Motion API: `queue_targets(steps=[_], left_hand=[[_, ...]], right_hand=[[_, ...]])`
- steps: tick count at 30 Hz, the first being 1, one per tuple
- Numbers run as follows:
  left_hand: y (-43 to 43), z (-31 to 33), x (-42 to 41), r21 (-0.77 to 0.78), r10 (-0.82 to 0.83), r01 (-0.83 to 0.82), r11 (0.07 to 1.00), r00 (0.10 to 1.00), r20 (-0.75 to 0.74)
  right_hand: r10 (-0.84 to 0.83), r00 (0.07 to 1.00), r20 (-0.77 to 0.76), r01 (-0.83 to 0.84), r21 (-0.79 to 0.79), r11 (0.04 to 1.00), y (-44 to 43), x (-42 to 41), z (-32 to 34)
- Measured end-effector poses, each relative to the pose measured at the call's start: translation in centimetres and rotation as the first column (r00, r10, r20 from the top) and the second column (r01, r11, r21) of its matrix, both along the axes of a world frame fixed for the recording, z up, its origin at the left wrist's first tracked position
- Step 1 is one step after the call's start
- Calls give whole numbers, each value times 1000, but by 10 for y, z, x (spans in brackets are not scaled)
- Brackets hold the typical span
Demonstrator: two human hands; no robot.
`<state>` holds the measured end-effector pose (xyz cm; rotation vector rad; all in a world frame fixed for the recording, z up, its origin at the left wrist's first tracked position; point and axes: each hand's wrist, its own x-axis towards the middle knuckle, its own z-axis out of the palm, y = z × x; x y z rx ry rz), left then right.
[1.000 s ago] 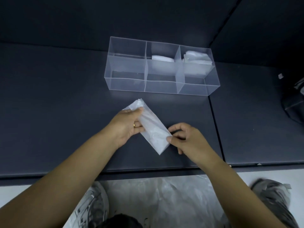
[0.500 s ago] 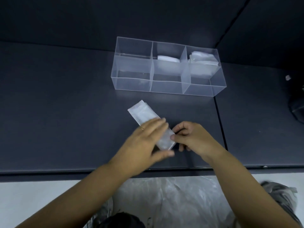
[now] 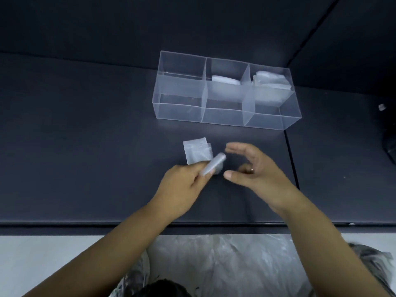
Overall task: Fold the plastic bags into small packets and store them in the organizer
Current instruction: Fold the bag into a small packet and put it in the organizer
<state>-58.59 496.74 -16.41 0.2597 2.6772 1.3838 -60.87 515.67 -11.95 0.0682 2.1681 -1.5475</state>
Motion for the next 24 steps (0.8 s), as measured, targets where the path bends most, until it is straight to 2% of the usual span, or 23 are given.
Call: queue_targets(steps=[2,4,9,12,14,15,16,17,18,19,20,22,24], left_hand=[[-2,1,-9,110,55,-72,991,988,145],[-3,2,-15,185,87,-135,974,965,246],[1,6,-28,204,173,-275,940,896,409],[2,8,-33,319,220,-447,836,805,551],[-2,8,-33,359,271,-526,771,782,562],[-5,8,-31,343,327,-540,769,792,516],[-8,6,-28,279,400,-530,801,820,409],[-12,3,-26,173,453,-493,853,863,225],[-14,2,-23,52,439,-439,897,898,8],[-15,0,-20,-59,353,-368,928,918,-183],[-14,-3,-19,-164,224,-284,945,924,-309],[-10,-14,-15,-370,-35,-115,922,926,-376],[-8,-24,-10,-530,-164,-9,848,946,-278]], right_hand=[[17,999,40,-15,-33,999,-11,-2,-10],[-59,998,31,60,-33,998,-24,-2,-19],[-260,964,-48,263,60,963,-41,-6,-33],[-299,953,-52,303,116,946,-46,-9,-36],[-301,952,-53,305,163,938,-47,-10,-38],[-294,954,-55,299,187,936,-47,-11,-39],[-285,957,-59,291,211,933,-47,-12,-39],[-275,959,-64,282,231,931,-47,-12,-40],[-266,962,-69,274,245,930,-48,-12,-40],[-258,963,-71,268,252,930,-48,-12,-40],[-249,966,-73,260,258,931,-49,-12,-40],[-227,971,-80,241,272,932,-50,-12,-40],[-230,969,-92,246,283,927,-51,-11,-40]])
